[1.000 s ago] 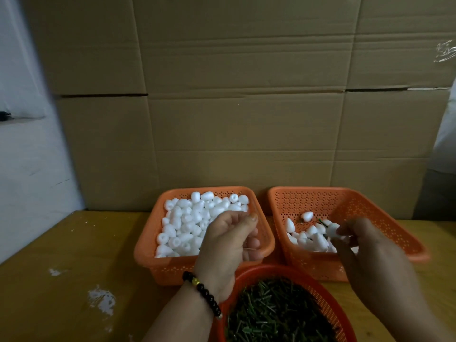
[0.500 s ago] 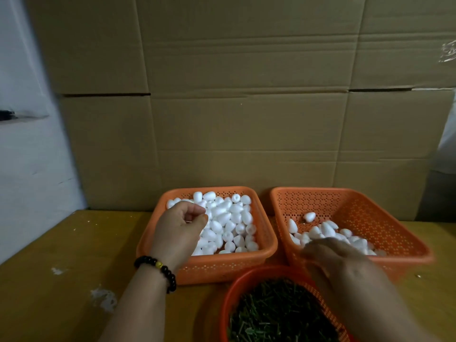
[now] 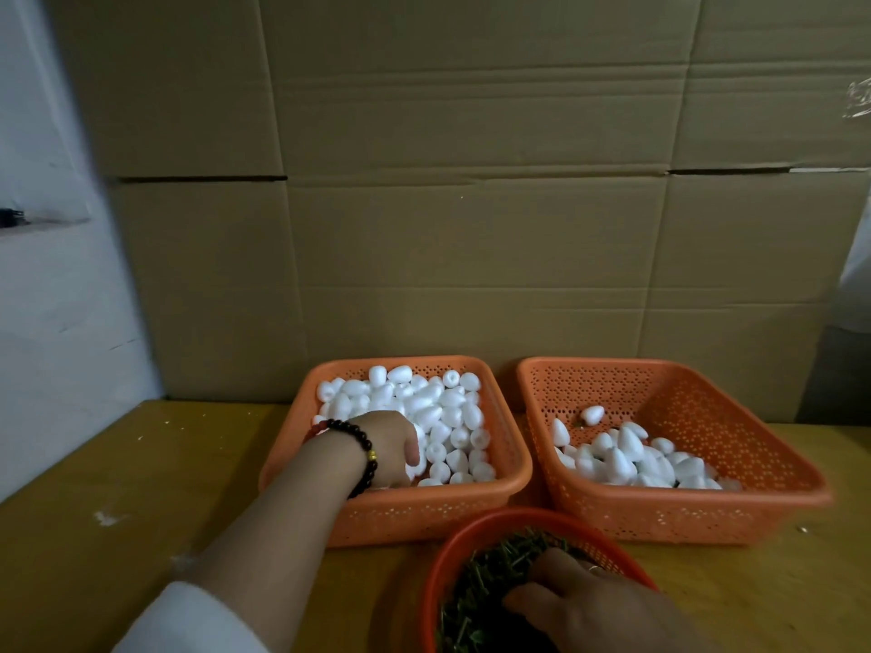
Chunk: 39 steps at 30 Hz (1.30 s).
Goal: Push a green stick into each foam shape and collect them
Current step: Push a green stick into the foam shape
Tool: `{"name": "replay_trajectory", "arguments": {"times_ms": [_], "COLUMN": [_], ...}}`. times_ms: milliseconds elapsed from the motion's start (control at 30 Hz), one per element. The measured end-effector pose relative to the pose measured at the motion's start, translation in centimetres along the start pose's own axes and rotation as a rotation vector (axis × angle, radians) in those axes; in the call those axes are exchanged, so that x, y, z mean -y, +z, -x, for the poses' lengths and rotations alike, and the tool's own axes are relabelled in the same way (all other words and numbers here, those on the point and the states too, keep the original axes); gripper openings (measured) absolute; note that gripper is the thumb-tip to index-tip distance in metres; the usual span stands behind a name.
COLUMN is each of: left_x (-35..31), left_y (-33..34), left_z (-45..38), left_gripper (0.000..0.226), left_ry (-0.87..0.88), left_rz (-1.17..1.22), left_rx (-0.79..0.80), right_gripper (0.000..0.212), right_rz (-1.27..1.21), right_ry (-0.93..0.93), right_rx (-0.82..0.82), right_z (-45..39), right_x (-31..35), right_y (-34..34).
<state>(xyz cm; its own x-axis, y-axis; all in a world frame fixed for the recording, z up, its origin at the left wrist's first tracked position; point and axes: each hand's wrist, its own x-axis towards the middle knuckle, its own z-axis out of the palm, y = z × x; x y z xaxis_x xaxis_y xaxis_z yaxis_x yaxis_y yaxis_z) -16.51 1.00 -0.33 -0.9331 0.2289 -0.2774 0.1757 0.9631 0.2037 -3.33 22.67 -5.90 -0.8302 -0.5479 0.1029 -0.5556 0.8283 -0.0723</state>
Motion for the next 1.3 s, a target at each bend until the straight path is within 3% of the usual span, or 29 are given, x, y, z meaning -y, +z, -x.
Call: {"name": "replay_trajectory", "arguments": {"times_ms": [267,400,533,667,833,1000,1133,1233,1300], "left_x": [-2.1,-1.1,0.7,0.1,-1.3,-2.5,-3.9,-4.7,-5.0], "left_y": [0.6,0.0,-0.4,0.5,1.8,1.6,1.3,1.3,1.4], "left_z": [-2.3,-2.0,-0.5,1.2,2.8,4.2,5.0,5.2,5.3], "left_gripper": [0.034,0.037,0.047,0.029,0.022,0.026,0.043,0.043,0.041], "left_ry": [0.013,0.02,0.044,0.105,0.132,0.272,0.329,0.311,0.308], "left_rz": [-0.361,-0.255,0.247,0.805,1.366,2.003,2.2,2.304,2.366], "left_rx": [0.156,0.071,-0.157,-0.303,-0.344,-0.15,0.099,0.218,0.274], "right_gripper": [0.035,0.03,0.028,0.03,0.025,0.006,0.014,0.016,0.026], "right_rz": [-0.051,-0.047,-0.068,-0.1,-0.208,-0.253,-0.321,-0.242,-0.32], "right_ry": [-0.007,0.018,0.023,0.016,0.003,0.095,0.107,0.077,0.088], "right_rx": [0.019,0.042,0.009,-0.009,-0.065,-0.256,-0.356,-0.499,-0.56], "right_z": [-0.4,-0.4,-0.4,-0.3,0.1,0.4,0.5,0.5,0.6], "right_x": [0.3,0.2,0.2,0.4,0.3,0.4,0.4,0.5,0.4], "right_y": [-1.1,-1.8,-2.2,-2.6,-3.4,-3.8,-3.7,-4.2,-4.1]}}
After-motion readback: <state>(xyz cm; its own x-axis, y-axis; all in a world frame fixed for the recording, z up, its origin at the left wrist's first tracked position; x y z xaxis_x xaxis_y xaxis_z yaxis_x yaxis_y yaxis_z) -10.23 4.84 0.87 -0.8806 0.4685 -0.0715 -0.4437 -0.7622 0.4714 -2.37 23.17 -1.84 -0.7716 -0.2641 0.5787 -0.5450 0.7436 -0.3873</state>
